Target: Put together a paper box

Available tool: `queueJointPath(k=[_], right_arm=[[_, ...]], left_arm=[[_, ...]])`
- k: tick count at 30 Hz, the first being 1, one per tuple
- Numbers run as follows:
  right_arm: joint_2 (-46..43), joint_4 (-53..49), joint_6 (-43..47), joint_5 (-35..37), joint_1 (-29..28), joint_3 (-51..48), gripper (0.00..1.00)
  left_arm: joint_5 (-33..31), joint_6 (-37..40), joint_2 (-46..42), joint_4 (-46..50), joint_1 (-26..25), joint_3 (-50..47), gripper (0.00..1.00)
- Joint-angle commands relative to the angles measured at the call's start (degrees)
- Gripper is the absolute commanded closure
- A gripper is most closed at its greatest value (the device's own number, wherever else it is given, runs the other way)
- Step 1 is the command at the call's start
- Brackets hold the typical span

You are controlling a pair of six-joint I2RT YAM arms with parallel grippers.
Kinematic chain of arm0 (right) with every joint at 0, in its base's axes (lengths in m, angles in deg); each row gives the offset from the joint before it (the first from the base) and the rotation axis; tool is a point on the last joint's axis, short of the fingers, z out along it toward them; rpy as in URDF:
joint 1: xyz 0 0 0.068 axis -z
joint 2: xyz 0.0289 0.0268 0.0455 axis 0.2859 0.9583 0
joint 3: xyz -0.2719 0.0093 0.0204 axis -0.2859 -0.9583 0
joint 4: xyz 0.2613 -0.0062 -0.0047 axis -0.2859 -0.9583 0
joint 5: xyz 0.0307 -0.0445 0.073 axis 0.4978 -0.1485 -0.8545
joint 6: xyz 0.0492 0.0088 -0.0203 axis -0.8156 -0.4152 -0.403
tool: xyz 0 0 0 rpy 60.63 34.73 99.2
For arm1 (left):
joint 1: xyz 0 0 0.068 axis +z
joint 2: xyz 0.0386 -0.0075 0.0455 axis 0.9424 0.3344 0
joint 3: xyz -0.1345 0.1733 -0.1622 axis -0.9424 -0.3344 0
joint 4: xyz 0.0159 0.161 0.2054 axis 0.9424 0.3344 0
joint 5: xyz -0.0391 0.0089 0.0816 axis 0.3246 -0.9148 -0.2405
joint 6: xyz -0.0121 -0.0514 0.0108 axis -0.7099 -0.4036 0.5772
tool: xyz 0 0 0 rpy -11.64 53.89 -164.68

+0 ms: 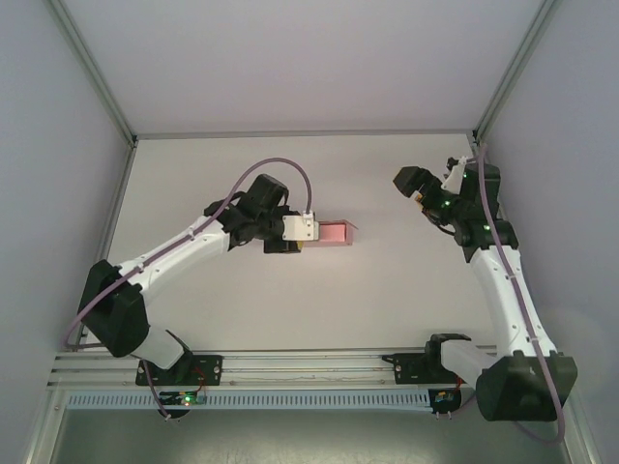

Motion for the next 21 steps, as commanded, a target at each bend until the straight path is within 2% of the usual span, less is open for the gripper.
queueJointPath(k=[1, 3, 5, 7, 9, 13, 15, 21], right_arm=[[-4.00, 9.41, 19.31, 2.25, -2.20, -5.35, 0.02], [-6.06, 12.87, 28.34, 1.49, -5.49, -8.49, 0.02], [-6.41, 12.40, 32.81, 0.40, -8.44, -9.31, 0.02], [-4.89, 8.67, 37.09, -4.62, -10.39, -8.07, 0.02], [-2.46, 3.70, 40.71, -6.32, -12.83, -5.97, 0.04], [2.96, -4.65, 45.82, 0.65, -18.92, -2.27, 0.07], [5.37, -5.66, 47.04, 1.35, -20.37, -1.53, 0.08], [13.23, -7.54, 45.92, 3.87, -22.63, 2.47, 0.23]], left_arm=[[1.79, 1.33, 3.56, 10.78, 0.70, 3.25, 0.55], [-0.33, -0.19, 6.04, 12.13, 0.78, 5.26, 0.54], [-2.21, -1.81, 8.64, 13.56, 0.91, 7.73, 0.55], [-3.30, -2.50, 10.99, 15.11, 0.96, 9.96, 0.55], [-3.27, -2.70, 12.95, 16.30, 1.30, 11.66, 0.55], [-2.25, -2.92, 15.69, 18.09, 1.91, 13.65, 0.54], [-1.43, -3.17, 16.38, 18.14, 2.28, 13.81, 0.54], [0.45, -3.80, 17.94, 18.18, 2.95, 14.48, 0.54]])
